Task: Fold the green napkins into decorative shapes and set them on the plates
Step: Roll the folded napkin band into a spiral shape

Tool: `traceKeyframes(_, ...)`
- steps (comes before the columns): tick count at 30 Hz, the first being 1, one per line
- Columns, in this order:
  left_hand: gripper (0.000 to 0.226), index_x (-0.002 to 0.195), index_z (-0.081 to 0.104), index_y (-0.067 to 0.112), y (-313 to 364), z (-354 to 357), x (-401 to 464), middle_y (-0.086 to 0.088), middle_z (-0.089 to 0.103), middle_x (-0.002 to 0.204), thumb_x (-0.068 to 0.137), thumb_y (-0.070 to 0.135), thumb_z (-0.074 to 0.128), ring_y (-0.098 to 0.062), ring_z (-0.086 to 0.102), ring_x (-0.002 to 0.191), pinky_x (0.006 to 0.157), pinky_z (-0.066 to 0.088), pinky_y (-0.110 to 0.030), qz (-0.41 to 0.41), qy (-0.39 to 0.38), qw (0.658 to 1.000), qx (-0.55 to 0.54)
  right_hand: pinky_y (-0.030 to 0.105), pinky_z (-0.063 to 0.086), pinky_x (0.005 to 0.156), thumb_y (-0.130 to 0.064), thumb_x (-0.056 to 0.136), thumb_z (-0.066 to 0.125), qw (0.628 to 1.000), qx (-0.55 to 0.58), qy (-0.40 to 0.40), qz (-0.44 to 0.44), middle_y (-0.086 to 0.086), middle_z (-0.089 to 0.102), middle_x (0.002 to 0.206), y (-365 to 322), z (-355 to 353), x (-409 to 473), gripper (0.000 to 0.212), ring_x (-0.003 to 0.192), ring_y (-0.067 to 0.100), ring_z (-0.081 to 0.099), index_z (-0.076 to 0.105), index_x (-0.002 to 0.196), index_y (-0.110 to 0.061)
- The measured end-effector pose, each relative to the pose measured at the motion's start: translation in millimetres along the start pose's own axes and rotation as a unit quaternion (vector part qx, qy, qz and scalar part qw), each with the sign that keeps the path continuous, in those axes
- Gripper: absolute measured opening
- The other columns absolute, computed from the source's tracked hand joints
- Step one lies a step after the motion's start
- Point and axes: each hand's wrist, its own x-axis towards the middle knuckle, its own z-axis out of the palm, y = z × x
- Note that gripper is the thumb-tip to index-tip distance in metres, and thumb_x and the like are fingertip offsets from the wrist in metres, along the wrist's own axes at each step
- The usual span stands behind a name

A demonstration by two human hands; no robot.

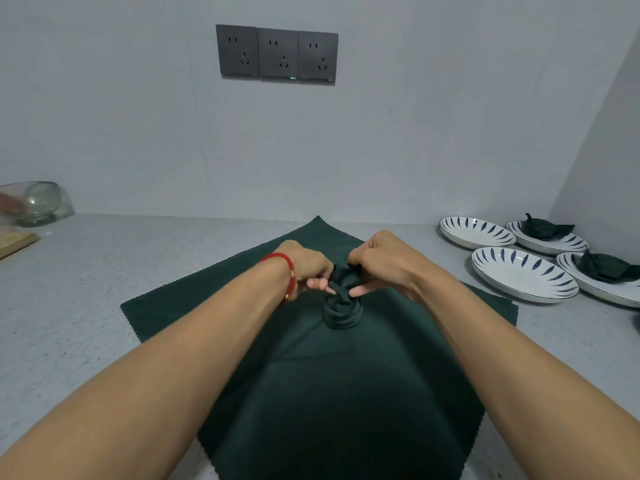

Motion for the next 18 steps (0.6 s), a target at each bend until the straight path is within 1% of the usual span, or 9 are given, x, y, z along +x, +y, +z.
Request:
traceKeyframes(2, 0.034, 0.063, 0.044, 0.004, 2.6, -0.1, 5.5, -0.011, 0.054, 0.044, 0.091, -0.014, 0.036, -0.004, 0.037, 0.022, 0.029, 0.027, -0.008, -0.048, -0.059, 0.994, -0.082, 0.050, 0.061, 0.086, -0.023, 0.077, 0.066, 1.000, 0.008, 0.023, 0.018, 0.008, 0.070, 0.065, 0.2, 2.0, 0.8, 0.022, 0.065, 0.028, 0.074, 0.065, 0.073, -0.002)
traceKeyframes(4, 0.032, 0.072, 0.046, 0.002, 0.6, 0.0, 14.5, -0.010, 0.051, 0.048, 0.097, -0.012, 0.032, -0.003, 0.035, 0.022, 0.026, 0.028, -0.009, -0.103, -0.093, 0.975, -0.176, 0.047, 0.063, 0.083, -0.039, 0.069, 0.076, 0.999, 0.002, 0.036, 0.032, 0.003, 0.070, 0.067, -0.3, 1.9, 1.5, 0.040, 0.068, 0.028, 0.076, 0.071, 0.082, -0.001)
traceKeyframes(6, 0.027, 0.082, 0.047, 0.000, -4.5, 0.3, 21.6, -0.015, 0.051, 0.065, 0.099, -0.011, 0.029, -0.004, 0.039, 0.024, 0.025, 0.029, -0.011, -0.141, -0.098, 0.945, -0.278, 0.047, 0.063, 0.082, -0.047, 0.067, 0.082, 0.999, 0.000, 0.037, 0.028, 0.003, 0.069, 0.074, 1.3, 1.2, 2.4, 0.050, 0.070, 0.029, 0.076, 0.068, 0.085, -0.002)
traceKeyframes(9, 0.023, 0.089, 0.048, -0.005, -13.8, 2.9, 24.0, -0.024, 0.051, 0.075, 0.101, -0.010, 0.029, -0.016, 0.051, 0.032, 0.027, 0.034, -0.014, -0.162, -0.076, 0.905, -0.386, 0.048, 0.062, 0.083, -0.032, 0.083, 0.078, 0.998, 0.013, 0.052, 0.013, 0.014, 0.068, 0.120, 7.7, 2.0, 2.1, 0.048, 0.066, 0.031, 0.076, 0.064, 0.113, 0.004)
traceKeyframes(10, 0.021, 0.092, 0.050, -0.006, -14.6, 4.7, 22.6, -0.024, 0.052, 0.075, 0.100, -0.010, 0.031, -0.021, 0.056, 0.041, 0.028, 0.038, -0.015, -0.168, -0.071, 0.896, -0.406, 0.049, 0.061, 0.085, -0.027, 0.086, 0.075, 0.998, 0.012, 0.058, 0.013, 0.017, 0.068, 0.123, 9.1, 2.3, 1.6, 0.046, 0.066, 0.031, 0.076, 0.063, 0.117, 0.005)
traceKeyframes(12, 0.018, 0.098, 0.053, -0.007, -14.9, 8.1, 18.7, -0.024, 0.054, 0.084, 0.098, -0.010, 0.035, -0.031, 0.061, 0.063, 0.033, 0.049, -0.022, -0.156, -0.069, 0.896, -0.409, 0.051, 0.060, 0.088, -0.021, 0.089, 0.071, 0.998, 0.001, 0.060, 0.009, 0.017, 0.074, 0.107, 10.4, 5.4, 0.9, 0.036, 0.066, 0.031, 0.076, 0.066, 0.110, 0.007)
traceKeyframes(15, 0.016, 0.093, 0.057, -0.006, -8.5, 17.3, 9.1, -0.023, 0.064, 0.084, 0.096, -0.005, 0.041, -0.037, 0.068, 0.061, 0.045, 0.058, -0.025, -0.107, -0.099, 0.935, -0.324, 0.051, 0.061, 0.083, -0.014, 0.086, 0.066, 0.998, -0.024, 0.063, -0.012, 0.014, 0.074, 0.076, 7.5, 9.1, -0.4, 0.017, 0.067, 0.033, 0.076, 0.063, 0.078, 0.001)
traceKeyframes(16, 0.016, 0.094, 0.058, -0.006, -7.0, 20.9, 7.7, -0.022, 0.067, 0.085, 0.097, -0.001, 0.043, -0.036, 0.069, 0.061, 0.049, 0.059, -0.025, -0.094, -0.105, 0.945, -0.296, 0.051, 0.061, 0.082, -0.012, 0.083, 0.065, 0.997, -0.045, 0.068, -0.016, 0.015, 0.072, 0.071, 5.4, 10.1, -0.4, 0.014, 0.069, 0.034, 0.076, 0.062, 0.071, -0.006)
traceKeyframes(18, 0.017, 0.098, 0.061, -0.004, -9.8, 27.1, 7.3, -0.022, 0.069, 0.102, 0.100, 0.003, 0.046, -0.034, 0.070, 0.070, 0.052, 0.060, -0.027, -0.083, -0.100, 0.957, -0.260, 0.049, 0.061, 0.083, -0.015, 0.076, 0.063, 0.993, -0.086, 0.084, -0.016, 0.015, 0.071, 0.069, 3.0, 11.9, 0.6, 0.012, 0.078, 0.037, 0.075, 0.060, 0.064, -0.012)
